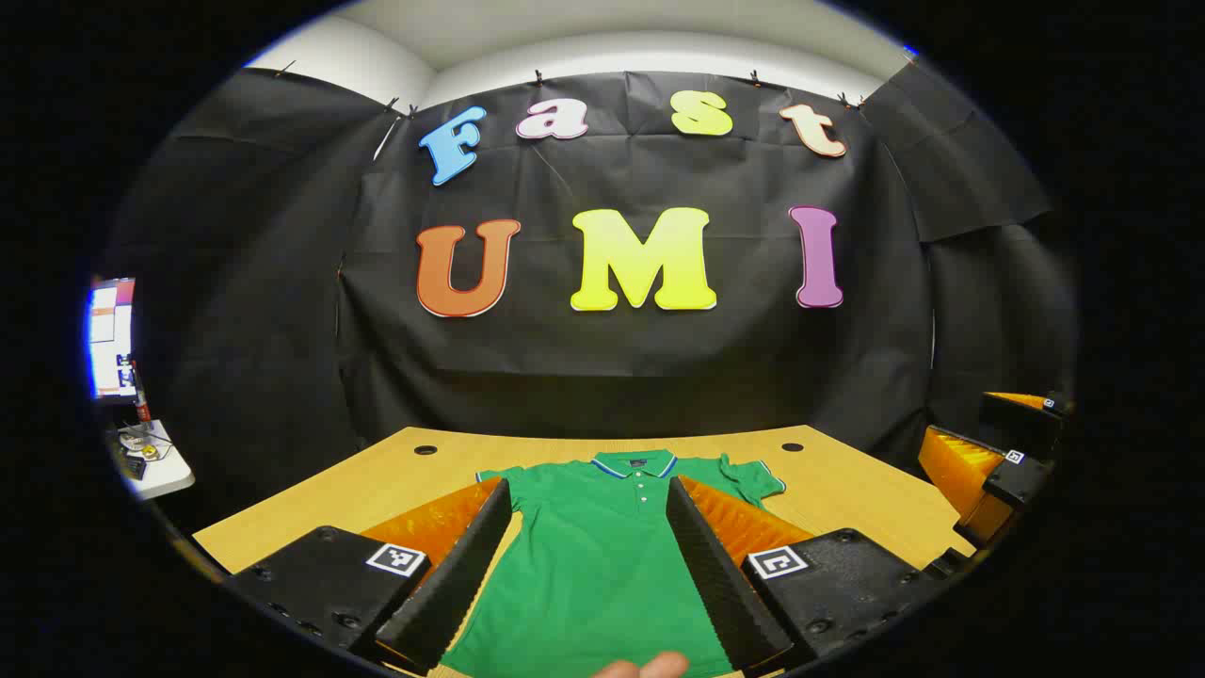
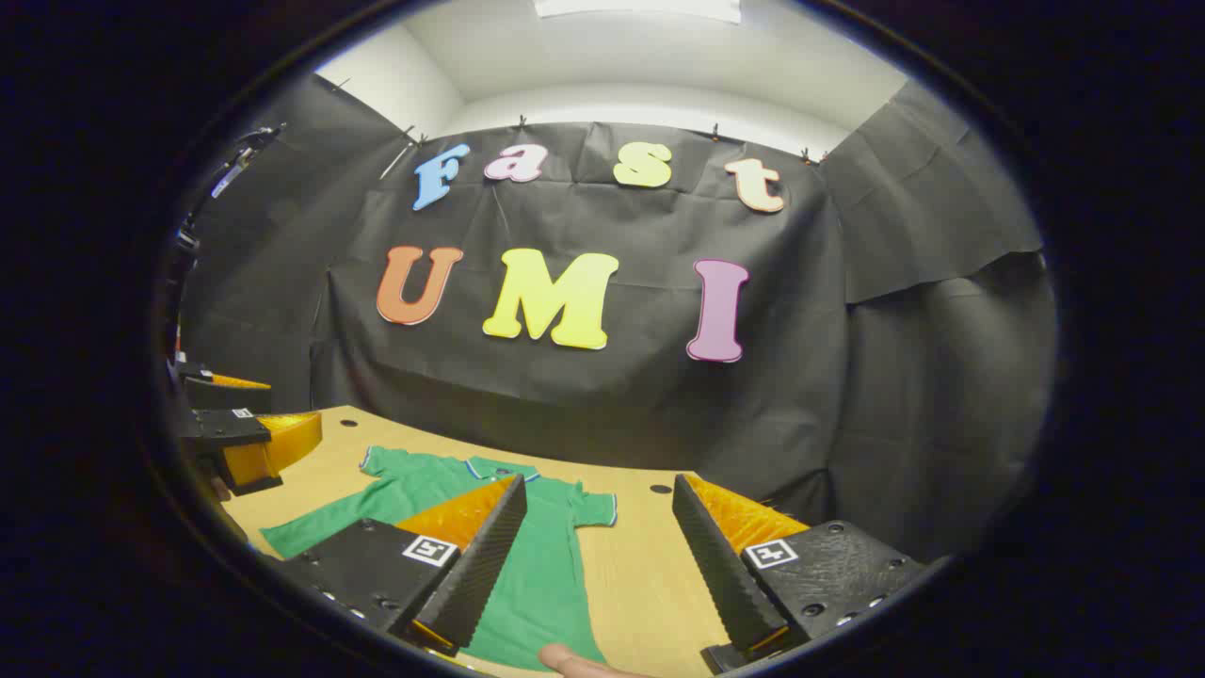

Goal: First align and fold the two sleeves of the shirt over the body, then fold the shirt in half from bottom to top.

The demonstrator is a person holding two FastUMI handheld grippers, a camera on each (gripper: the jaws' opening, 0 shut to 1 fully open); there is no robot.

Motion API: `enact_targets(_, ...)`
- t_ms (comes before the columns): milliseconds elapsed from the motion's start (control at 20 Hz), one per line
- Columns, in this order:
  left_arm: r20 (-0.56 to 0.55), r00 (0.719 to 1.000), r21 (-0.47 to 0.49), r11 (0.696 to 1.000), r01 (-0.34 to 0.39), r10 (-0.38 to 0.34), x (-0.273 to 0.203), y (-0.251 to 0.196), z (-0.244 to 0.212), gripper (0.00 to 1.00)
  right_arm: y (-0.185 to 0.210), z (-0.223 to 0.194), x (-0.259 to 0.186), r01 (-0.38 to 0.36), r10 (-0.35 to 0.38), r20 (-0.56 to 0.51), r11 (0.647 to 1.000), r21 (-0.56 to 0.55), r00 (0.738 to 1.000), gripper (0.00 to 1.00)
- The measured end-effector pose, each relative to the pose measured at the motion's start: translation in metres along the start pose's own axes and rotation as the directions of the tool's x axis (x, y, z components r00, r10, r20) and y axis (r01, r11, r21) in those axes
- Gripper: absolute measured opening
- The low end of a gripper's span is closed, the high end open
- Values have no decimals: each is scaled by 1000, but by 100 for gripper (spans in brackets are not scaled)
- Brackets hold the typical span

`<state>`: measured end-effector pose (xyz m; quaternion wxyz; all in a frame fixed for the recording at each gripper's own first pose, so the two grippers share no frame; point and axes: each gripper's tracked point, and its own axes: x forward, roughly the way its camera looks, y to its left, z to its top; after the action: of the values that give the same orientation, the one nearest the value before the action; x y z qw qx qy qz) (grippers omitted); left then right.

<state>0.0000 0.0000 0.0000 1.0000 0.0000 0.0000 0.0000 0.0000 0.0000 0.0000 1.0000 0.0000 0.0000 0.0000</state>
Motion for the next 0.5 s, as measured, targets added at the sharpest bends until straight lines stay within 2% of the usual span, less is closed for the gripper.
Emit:
enact_targets(450, -11, 1000, -13, 1000, -19, 19, 5, 8, -4, 98, 5, -8, 6, -5, 6, -26, 1000, 12, 1000, 95)
enact_targets(500, -15, 1000, -17, 1000, -24, 24, 7, 9, -5, 100, 7, -9, 7, -8, 9, -33, 1000, 14, 999, 95)
